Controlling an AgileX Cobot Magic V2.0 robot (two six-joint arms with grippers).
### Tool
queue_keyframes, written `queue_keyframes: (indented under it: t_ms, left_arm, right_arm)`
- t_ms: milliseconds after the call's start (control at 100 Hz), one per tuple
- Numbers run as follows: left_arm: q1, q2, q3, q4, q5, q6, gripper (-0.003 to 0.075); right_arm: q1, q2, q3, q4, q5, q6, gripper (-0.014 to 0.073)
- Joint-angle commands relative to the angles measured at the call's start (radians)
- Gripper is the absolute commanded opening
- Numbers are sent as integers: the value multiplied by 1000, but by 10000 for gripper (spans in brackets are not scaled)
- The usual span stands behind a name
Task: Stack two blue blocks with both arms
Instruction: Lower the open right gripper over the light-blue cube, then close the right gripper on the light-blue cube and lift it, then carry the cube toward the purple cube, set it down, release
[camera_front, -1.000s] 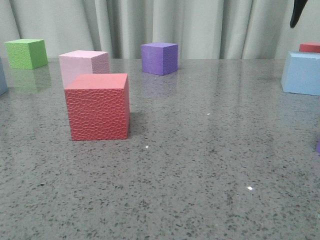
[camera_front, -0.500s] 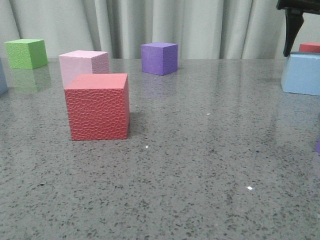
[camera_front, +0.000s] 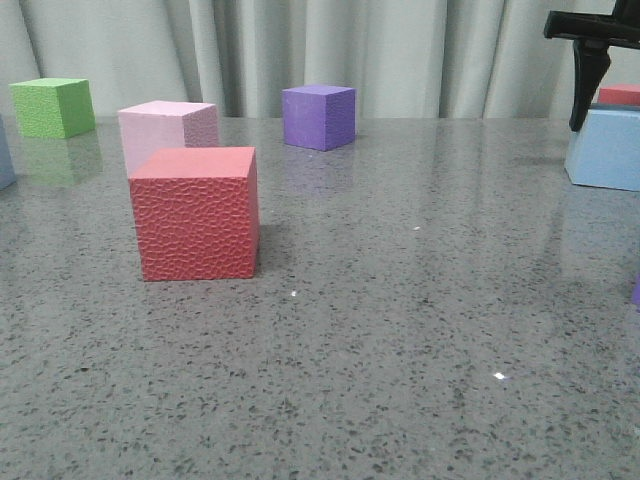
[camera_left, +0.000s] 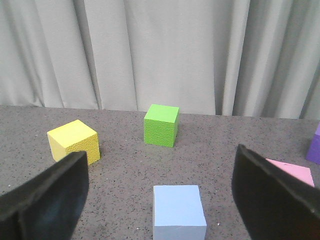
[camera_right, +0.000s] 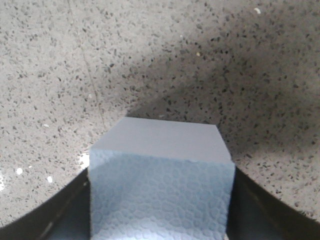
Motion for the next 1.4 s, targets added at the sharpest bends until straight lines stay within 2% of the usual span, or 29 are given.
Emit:
queue_keyframes:
  t_ms: [0,280,430,680,1040,1390]
  left_arm:
    - [-1,2,-34,-12,-84,-11,554]
    - [-1,2,-34,-12,-85,-11,554]
    - [-1,2,-34,-12,-86,-11,554]
    - [-1,2,-34,-12,-86,-11,554]
    - [-1,2,-34,-13,-86,-11,554]
    - [-1,2,-34,-13,-86,-11,554]
  right_arm:
    - [1,-51,-32,4,-16,0,421]
    - [8,-70,-35,25,-5,-20,421]
    - [51,-78,-115,25,53,-31,421]
    - [204,-70,-251,-7,89,-12,421]
    - [444,-4,-313,-29,91,67,421]
    - [514,65,-315,-31,73,148,421]
